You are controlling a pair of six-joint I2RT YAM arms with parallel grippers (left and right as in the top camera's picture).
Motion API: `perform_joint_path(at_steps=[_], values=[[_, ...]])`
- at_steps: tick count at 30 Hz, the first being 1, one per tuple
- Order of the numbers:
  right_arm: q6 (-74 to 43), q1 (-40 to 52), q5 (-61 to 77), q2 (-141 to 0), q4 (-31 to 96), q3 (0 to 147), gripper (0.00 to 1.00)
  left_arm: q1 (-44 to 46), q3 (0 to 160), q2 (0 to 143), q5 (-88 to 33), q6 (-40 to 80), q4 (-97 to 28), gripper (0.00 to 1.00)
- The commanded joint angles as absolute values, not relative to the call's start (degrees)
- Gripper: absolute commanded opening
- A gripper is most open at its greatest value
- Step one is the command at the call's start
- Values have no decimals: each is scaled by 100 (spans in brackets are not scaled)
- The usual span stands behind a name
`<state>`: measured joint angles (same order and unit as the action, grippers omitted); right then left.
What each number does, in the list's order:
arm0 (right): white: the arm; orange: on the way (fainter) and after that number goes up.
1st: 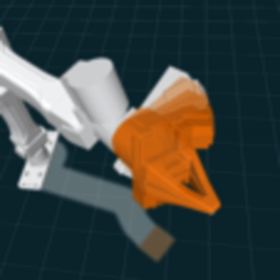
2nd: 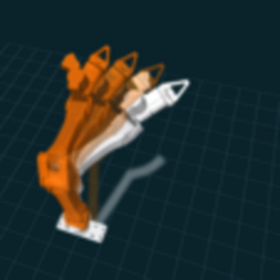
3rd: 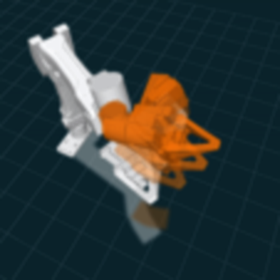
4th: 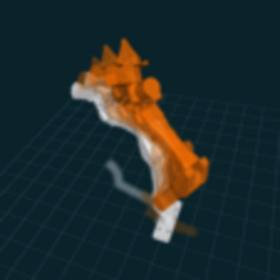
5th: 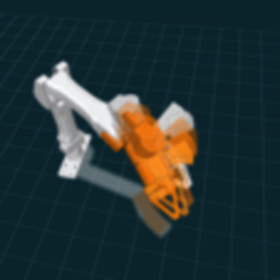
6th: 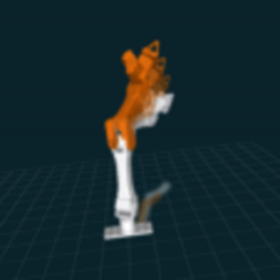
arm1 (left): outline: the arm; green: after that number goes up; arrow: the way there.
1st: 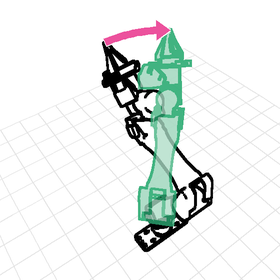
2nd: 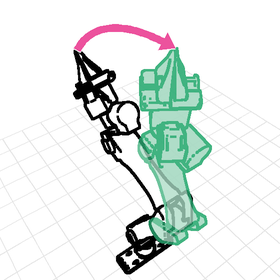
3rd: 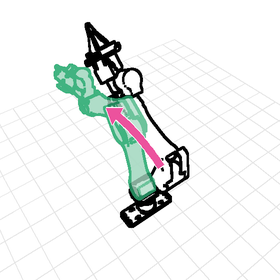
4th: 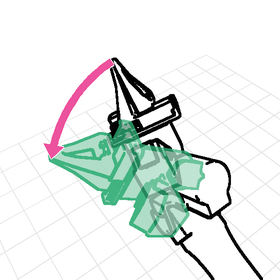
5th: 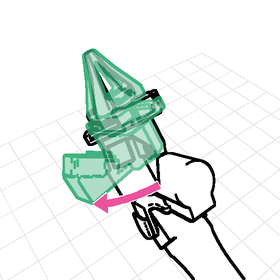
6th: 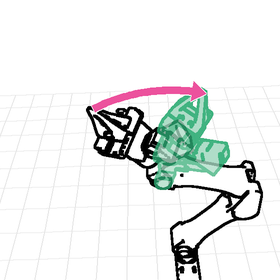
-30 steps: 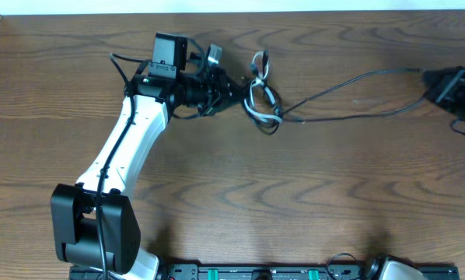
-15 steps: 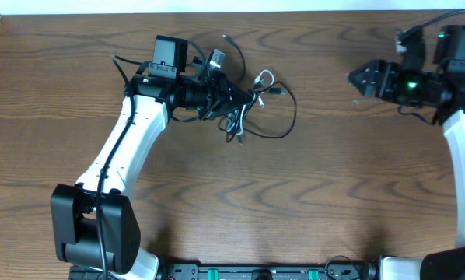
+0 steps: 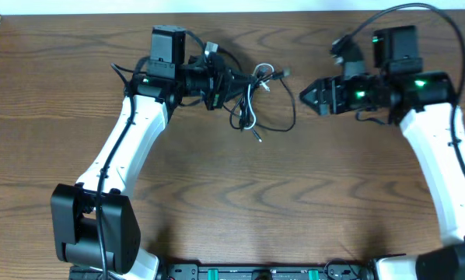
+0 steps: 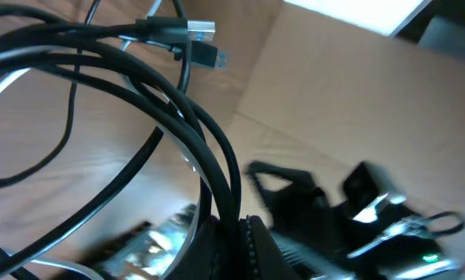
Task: Untangle cables
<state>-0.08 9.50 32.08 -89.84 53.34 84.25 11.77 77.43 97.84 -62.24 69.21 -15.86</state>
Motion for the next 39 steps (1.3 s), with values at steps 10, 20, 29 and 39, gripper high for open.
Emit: perform_joint_path(at_steps=[10,20,29,39], values=[[3144,1629,4368,-10309,5634,8458,69,1153,7736,9832,-6525,8237,-1396,7],[3463,1785,4436,-10919,5299,8458,53,1153,7736,9832,-6560,8217,-1376,7],[3218,1881,4707,-11074,4910,8458,54,1153,7736,9832,-6558,8219,-1116,8],[2775,1944,4713,-11074,4816,8458,50,1153,7736,9832,-6556,8246,-1118,8]])
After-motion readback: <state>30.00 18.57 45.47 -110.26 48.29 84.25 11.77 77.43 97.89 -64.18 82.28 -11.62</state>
